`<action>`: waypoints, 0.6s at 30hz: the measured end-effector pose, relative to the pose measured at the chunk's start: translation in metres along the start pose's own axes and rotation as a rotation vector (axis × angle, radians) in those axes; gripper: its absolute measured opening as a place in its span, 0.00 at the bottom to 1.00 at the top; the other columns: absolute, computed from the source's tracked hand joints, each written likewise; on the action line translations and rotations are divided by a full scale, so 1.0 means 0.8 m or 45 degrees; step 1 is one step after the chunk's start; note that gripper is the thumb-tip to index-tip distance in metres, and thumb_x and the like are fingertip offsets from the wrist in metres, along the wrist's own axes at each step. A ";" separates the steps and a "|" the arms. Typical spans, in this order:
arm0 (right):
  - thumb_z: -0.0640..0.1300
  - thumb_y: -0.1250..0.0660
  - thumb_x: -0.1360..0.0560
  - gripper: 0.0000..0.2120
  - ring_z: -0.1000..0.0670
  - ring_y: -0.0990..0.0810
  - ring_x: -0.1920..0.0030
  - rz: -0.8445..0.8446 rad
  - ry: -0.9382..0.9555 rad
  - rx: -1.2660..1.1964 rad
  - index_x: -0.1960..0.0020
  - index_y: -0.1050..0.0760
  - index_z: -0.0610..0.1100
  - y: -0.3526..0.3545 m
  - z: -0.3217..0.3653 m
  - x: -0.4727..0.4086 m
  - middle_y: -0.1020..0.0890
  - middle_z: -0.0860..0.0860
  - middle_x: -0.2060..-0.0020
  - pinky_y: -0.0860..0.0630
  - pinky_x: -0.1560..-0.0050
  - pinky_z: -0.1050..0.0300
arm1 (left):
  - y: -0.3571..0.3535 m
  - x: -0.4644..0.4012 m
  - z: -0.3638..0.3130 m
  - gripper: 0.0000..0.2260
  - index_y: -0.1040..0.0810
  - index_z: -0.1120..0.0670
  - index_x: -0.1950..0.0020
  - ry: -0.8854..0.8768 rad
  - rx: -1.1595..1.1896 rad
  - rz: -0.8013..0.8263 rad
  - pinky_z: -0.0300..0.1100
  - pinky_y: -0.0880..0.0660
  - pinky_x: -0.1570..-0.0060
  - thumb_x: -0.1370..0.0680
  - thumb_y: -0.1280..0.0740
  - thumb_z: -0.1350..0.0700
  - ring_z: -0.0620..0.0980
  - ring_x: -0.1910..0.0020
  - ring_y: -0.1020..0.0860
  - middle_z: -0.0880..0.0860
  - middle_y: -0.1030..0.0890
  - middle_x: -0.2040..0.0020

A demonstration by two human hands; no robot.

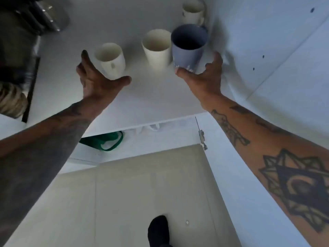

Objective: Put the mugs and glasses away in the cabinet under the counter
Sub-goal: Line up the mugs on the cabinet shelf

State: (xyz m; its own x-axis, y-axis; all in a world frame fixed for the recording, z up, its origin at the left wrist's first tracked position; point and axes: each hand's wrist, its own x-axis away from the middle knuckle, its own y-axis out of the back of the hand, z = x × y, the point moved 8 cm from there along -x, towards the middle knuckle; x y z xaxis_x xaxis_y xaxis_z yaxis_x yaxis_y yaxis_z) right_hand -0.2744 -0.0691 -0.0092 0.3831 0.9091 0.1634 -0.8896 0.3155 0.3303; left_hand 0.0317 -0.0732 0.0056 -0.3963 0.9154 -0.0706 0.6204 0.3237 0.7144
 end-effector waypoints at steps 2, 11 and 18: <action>0.55 0.20 0.35 0.54 0.46 0.30 0.27 -0.079 0.063 0.067 0.20 0.49 0.49 -0.008 0.006 -0.012 0.36 0.46 0.24 0.32 0.28 0.47 | -0.014 -0.023 0.002 0.60 0.54 0.52 0.18 -0.042 0.049 0.042 0.46 0.37 0.28 0.38 0.17 0.44 0.58 0.23 0.38 0.58 0.44 0.21; 0.52 0.19 0.36 0.42 0.50 0.21 0.37 -0.249 0.293 0.078 0.27 0.34 0.45 -0.004 0.013 -0.014 0.22 0.50 0.34 0.22 0.38 0.47 | -0.026 -0.026 0.000 0.38 0.33 0.50 0.28 -0.061 0.290 -0.074 0.30 0.24 0.47 0.35 0.20 0.52 0.47 0.42 0.20 0.44 0.22 0.41; 0.48 0.18 0.37 0.41 0.55 0.20 0.37 -0.323 0.355 -0.098 0.29 0.32 0.42 0.053 -0.016 0.051 0.21 0.51 0.35 0.23 0.43 0.73 | -0.048 0.062 -0.049 0.37 0.32 0.54 0.26 -0.283 0.229 0.161 0.48 0.19 0.44 0.32 0.20 0.58 0.52 0.43 0.20 0.53 0.23 0.34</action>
State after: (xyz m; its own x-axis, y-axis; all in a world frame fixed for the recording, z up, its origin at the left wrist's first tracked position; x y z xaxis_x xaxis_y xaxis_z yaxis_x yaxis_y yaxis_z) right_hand -0.2995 -0.0153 -0.0005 0.5207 0.8351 -0.1773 -0.7953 0.5500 0.2549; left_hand -0.0381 -0.0495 0.0023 -0.1626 0.9747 -0.1536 0.7732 0.2225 0.5939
